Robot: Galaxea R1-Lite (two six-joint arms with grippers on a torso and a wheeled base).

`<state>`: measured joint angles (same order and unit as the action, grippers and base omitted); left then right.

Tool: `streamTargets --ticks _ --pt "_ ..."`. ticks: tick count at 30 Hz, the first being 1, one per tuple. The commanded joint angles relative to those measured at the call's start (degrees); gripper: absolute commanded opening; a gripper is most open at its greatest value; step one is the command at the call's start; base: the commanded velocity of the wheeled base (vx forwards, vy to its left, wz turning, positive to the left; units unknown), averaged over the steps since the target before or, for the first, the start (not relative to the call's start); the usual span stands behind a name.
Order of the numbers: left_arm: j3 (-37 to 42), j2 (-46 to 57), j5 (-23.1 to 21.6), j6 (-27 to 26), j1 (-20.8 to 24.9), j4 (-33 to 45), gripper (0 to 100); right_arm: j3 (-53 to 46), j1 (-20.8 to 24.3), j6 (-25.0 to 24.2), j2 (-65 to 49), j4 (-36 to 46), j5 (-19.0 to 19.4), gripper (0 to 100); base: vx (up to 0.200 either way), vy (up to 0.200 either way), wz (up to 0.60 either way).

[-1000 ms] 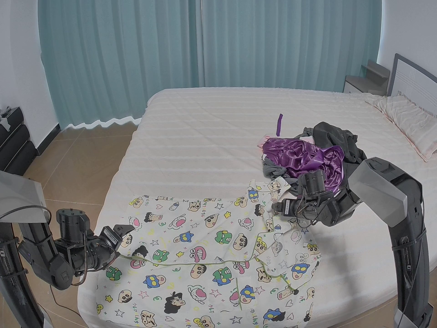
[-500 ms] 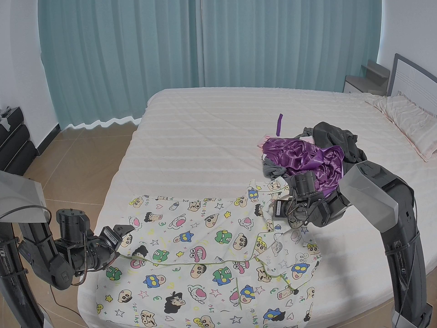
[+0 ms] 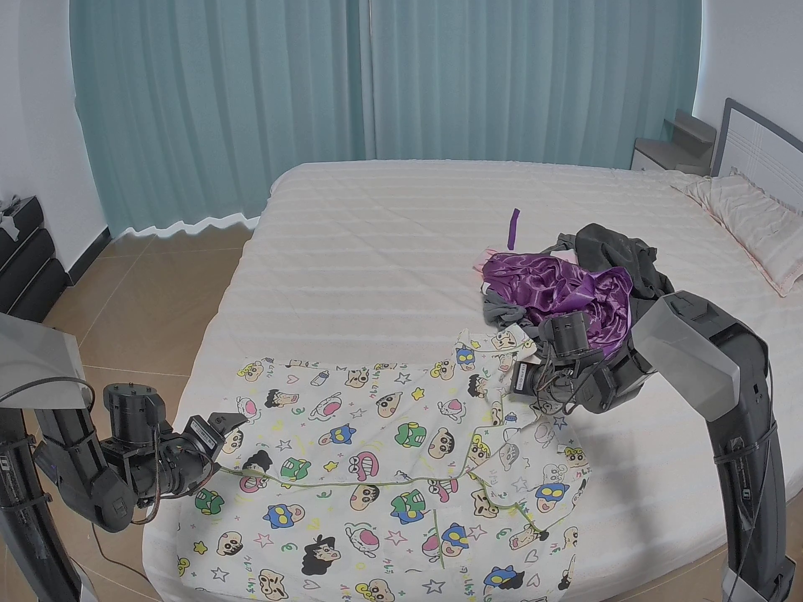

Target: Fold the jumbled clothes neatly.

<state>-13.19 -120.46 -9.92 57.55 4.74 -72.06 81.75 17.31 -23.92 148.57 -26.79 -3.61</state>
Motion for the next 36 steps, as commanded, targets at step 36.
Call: streamTargets --ticks 36 --pt "0.01 -0.04 0.78 0.02 0.0 -0.01 100 -10.12 -3.95 1.86 -10.05 13.79 -0.7 0 0.0 0.0 0.0"
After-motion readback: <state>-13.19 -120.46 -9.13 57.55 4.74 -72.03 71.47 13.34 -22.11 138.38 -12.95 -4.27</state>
